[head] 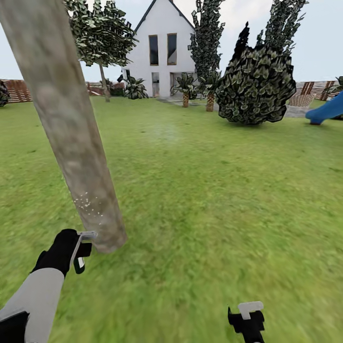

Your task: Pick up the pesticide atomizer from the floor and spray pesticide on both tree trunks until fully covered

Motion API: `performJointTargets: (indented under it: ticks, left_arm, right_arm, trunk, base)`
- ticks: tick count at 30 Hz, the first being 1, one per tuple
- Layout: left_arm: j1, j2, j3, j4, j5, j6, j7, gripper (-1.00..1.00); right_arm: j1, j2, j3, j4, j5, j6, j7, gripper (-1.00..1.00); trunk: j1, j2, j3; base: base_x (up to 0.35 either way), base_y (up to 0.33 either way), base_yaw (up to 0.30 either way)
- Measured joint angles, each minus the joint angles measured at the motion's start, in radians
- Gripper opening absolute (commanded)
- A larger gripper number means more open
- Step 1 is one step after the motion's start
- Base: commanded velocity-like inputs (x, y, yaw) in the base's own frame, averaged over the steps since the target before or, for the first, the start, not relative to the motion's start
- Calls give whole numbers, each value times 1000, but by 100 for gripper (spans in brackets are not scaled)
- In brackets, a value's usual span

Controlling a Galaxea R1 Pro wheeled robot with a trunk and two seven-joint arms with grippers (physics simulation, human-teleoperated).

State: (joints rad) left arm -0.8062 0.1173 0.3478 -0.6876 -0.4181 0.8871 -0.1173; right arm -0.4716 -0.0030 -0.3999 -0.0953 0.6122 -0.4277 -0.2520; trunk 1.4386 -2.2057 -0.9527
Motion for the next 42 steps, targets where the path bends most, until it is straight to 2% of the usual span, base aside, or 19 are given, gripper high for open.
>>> performJointTargets:
  ticks: [4, 10, 30, 42]
  left_arm:
    - [0, -6, 1, 0, 3, -2, 0, -100]
    - [0, -14, 1, 0, 3, -2, -2, -100]
    - [0, -14, 3, 0, 3, -2, -2, -100]
    - [0, -15, 4, 0, 4, -2, -1, -100]
  right_arm:
    - [0, 0, 0, 0, 0, 0, -1, 100]
    - [0, 0, 0, 0, 0, 0, -1, 100]
    - [0, 1, 1, 0, 0, 0, 0, 100]
    - [0, 3, 2, 0, 0, 0, 0, 100]
  trunk:
    - [0, 0, 0]
    - [1, 0, 0]
    - [1, 0, 0]
    - [0, 0, 0]
  base:
    - [189, -181, 243]
    - [-77, -272, 249]
    - [-37, -276, 19]
    - [38, -277, 232]
